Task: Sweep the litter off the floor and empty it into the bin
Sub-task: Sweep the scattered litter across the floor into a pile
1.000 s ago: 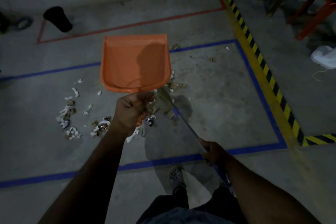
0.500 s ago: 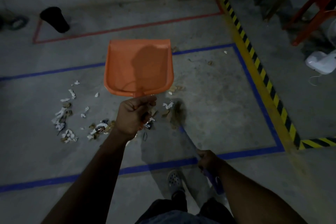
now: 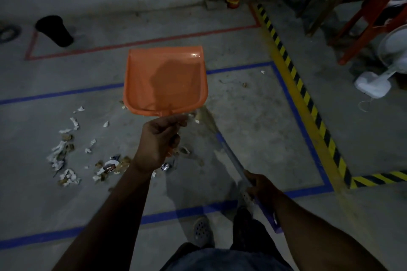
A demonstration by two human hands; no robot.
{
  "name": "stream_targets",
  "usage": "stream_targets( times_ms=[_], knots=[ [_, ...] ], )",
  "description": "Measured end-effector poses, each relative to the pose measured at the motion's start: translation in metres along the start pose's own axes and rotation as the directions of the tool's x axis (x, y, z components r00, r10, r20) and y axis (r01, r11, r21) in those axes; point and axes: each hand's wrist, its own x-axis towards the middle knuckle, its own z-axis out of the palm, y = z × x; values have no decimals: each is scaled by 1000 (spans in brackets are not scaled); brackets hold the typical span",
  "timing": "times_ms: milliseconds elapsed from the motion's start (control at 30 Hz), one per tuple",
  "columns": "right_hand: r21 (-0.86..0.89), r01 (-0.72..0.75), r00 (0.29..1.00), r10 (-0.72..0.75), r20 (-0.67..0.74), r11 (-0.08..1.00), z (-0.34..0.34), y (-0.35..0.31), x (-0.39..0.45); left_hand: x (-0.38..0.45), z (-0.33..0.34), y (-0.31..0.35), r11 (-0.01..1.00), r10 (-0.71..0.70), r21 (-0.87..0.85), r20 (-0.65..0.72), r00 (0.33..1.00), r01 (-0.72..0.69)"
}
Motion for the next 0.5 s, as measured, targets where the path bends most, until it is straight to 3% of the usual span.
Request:
stream_targets(
  times_ms=[100,200,400,500],
  knots=[
    [-13,-58,997,57,-52,998,-30,20,36,23,19,4,1000,-1,-26,-15,1000,1],
    [-19,-134,991,134,-11,991,-55,15,66,58,33,3,1000,6,-25,-42,999,-8],
    [-195,51,965,2,263,979,-112,-33,109,129,87,14,998,3,58,-116,993,4],
    [-206,128,941,-53,334,970,-151,-36,126,167,121,20,998,11,62,-122,992,-4]
  ],
)
